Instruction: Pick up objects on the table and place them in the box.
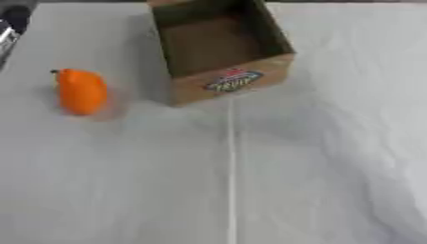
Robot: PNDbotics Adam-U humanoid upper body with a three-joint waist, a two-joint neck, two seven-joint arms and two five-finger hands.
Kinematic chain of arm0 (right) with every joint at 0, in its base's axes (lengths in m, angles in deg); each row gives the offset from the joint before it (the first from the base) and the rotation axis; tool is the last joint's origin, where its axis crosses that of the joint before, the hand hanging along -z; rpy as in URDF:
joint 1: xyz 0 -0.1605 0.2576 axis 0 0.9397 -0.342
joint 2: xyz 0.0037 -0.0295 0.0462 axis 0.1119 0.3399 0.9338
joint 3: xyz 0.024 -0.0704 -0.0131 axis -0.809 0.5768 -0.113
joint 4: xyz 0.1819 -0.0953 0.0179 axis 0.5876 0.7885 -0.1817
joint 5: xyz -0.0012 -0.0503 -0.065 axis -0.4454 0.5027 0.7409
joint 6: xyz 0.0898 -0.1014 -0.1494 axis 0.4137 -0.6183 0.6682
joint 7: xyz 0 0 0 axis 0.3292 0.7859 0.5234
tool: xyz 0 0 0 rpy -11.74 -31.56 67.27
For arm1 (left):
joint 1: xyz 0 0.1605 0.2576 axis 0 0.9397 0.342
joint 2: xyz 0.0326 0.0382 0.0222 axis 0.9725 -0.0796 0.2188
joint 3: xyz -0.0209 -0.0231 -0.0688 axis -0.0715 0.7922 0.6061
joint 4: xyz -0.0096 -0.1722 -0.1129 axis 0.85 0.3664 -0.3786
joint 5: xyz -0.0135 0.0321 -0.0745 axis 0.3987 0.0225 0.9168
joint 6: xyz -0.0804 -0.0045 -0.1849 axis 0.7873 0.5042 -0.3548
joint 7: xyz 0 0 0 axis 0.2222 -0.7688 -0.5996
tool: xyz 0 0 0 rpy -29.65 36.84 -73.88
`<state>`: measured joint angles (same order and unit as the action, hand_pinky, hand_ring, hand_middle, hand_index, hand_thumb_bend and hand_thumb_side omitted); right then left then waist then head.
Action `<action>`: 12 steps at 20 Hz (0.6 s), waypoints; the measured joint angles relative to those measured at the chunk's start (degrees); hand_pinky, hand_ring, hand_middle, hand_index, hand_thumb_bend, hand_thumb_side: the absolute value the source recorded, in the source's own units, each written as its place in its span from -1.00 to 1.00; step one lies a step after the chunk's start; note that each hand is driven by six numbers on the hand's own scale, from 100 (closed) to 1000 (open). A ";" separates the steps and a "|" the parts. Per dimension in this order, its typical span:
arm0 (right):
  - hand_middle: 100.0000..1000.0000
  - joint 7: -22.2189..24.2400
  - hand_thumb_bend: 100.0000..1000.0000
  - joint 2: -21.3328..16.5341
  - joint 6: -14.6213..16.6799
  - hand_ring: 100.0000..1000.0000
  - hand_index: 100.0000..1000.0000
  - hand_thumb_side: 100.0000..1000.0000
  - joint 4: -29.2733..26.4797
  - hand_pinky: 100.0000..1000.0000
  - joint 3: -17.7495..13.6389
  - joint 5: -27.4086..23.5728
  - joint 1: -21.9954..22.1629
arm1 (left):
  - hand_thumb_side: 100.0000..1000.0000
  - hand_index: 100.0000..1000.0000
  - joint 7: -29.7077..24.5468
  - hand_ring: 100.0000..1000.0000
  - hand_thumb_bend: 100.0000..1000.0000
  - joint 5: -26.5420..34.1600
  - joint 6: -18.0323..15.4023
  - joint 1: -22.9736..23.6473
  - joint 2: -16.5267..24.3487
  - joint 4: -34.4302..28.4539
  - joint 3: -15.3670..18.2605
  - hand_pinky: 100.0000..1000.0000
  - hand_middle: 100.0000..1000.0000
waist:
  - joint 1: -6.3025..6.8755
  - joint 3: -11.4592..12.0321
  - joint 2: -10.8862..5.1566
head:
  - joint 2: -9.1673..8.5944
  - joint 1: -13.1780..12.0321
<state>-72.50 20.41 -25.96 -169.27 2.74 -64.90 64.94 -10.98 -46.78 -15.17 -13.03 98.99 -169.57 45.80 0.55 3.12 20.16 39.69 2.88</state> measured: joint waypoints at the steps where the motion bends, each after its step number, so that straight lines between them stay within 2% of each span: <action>1: 0.47 0.01 -1.00 0.00 0.02 0.56 0.65 1.00 0.00 0.50 0.00 0.00 0.00 | 0.88 0.74 -0.04 0.35 -0.46 0.00 -0.02 -0.03 0.00 0.00 0.00 -0.11 0.51 | 0.00 0.00 0.00 | -0.01 0.19; 12: 0.47 0.04 -1.00 0.00 0.05 0.57 0.65 1.00 0.00 0.50 0.00 0.00 0.01 | 0.87 0.75 -1.29 0.35 -0.45 0.00 -0.55 -0.50 0.00 0.00 -0.03 -0.10 0.51 | 0.01 -0.18 0.01 | -0.50 2.35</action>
<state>-72.45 20.41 -25.91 -169.27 2.74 -64.90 64.95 -12.27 -46.78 -15.72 -13.53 98.99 -169.57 45.77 0.56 2.94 20.17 39.19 5.23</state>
